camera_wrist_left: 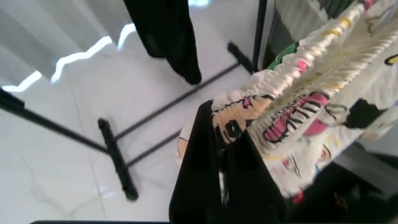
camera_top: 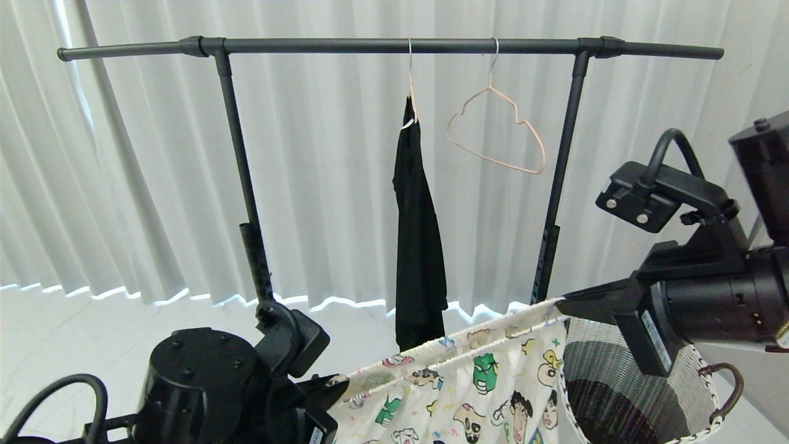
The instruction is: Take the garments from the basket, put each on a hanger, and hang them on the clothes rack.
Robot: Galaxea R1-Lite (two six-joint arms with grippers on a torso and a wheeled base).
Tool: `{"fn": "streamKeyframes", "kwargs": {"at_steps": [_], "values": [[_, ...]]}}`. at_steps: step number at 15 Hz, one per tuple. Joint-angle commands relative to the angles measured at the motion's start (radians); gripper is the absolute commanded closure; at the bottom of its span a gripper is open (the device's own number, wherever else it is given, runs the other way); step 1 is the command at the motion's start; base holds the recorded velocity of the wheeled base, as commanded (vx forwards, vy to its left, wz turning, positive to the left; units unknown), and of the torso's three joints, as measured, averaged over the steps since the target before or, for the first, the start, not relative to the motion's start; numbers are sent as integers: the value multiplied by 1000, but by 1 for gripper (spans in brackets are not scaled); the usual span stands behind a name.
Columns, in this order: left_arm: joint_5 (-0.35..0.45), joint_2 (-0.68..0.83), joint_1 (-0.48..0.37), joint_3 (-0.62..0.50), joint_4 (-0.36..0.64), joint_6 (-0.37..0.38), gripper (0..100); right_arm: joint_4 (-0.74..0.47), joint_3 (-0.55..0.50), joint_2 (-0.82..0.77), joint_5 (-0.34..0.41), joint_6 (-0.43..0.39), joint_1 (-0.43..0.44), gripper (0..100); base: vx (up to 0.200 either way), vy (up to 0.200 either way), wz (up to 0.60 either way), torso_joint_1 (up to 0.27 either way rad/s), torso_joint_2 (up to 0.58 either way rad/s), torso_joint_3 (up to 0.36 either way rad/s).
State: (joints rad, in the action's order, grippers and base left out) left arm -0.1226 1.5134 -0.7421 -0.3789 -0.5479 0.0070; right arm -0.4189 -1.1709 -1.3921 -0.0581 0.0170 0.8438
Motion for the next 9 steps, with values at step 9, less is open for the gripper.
{"fn": "streamKeyframes", "kwargs": {"at_steps": [9], "values": [[330, -124, 20, -1107, 1140, -39, 100, -121, -297, 41, -8, -8, -54, 100, 0, 0, 0, 0, 0, 0]]}}
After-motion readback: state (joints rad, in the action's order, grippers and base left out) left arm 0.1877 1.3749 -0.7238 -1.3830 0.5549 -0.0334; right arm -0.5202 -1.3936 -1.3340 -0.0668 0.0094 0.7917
